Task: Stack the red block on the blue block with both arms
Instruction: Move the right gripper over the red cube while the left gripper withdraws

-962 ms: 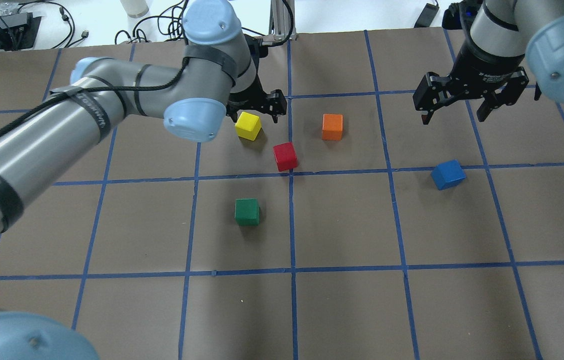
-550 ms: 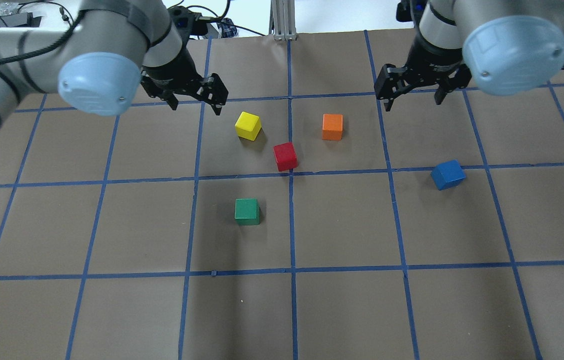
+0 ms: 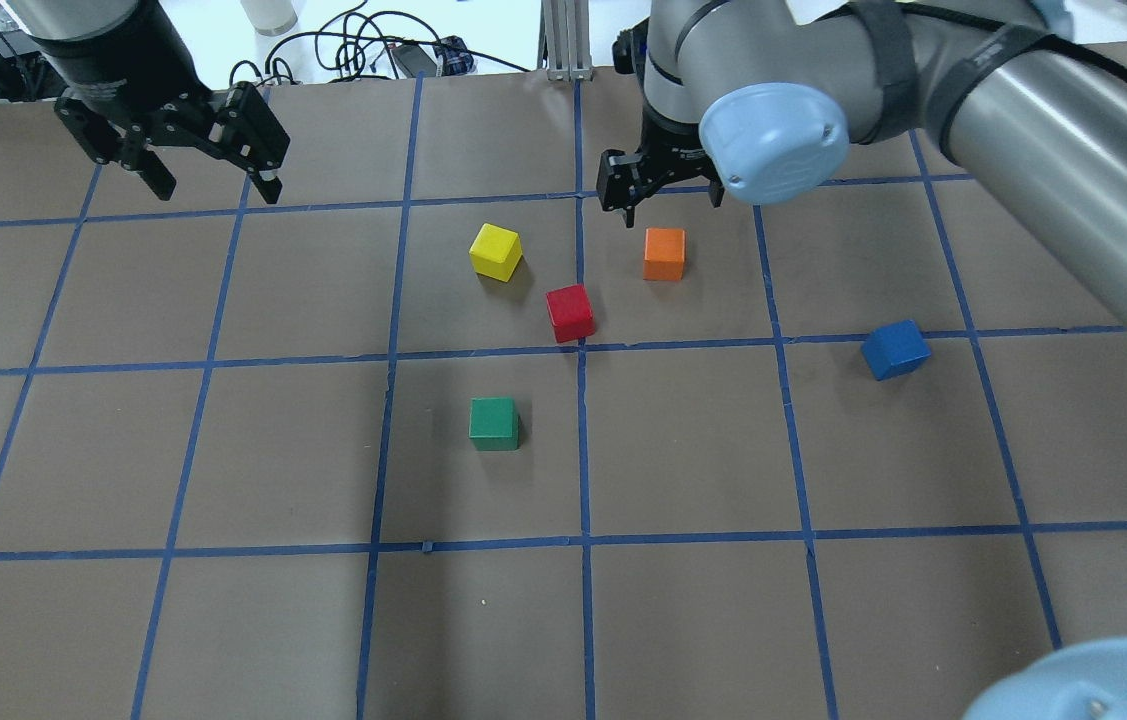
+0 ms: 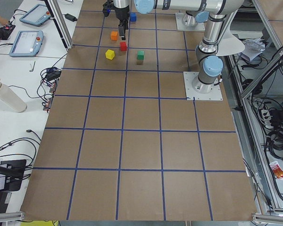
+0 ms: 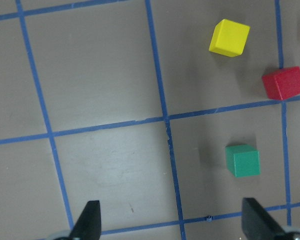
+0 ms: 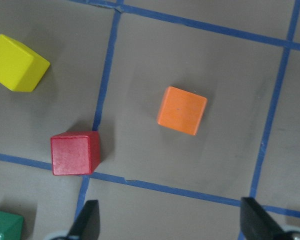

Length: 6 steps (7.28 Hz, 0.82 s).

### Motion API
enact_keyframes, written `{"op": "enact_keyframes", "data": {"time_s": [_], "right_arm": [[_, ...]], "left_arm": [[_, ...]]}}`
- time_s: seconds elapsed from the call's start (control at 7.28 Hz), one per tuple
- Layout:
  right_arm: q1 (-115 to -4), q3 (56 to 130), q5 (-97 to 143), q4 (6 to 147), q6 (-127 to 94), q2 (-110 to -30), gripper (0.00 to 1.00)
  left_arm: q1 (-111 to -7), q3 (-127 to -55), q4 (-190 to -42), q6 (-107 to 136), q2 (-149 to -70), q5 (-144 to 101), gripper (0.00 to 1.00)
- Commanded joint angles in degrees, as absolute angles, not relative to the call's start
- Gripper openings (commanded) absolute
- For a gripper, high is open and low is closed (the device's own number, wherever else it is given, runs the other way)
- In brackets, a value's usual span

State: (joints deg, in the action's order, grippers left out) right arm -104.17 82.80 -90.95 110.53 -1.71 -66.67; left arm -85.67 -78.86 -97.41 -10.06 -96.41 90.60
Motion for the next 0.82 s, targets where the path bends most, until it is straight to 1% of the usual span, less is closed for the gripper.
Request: {"op": "enact_keyframes", "data": {"time_s": [0.0, 0.27, 0.55, 0.69], "right_arm": [[-107.65, 82.35, -90.79, 116.69, -4.12, -60.76, 1.0], [-109.16, 82.35, -87.13, 118.91, -4.48, -57.32, 1.0], [-109.6, 82.62, -86.4, 118.92, -4.57, -55.82, 1.0], [-109.86, 82.79, -86.31, 118.57, -6.05, -55.2, 1.0]], "left_arm": [[-86.39, -79.01, -98.18, -9.32, -95.63, 90.97, 1.0], [-86.48, -79.98, -97.47, -8.98, -95.54, 90.97, 1.0], [-87.18, -79.54, -97.47, -4.94, -96.5, 90.97, 1.0], [-88.14, -80.24, -97.64, -5.97, -95.46, 91.05, 1.0]]}}
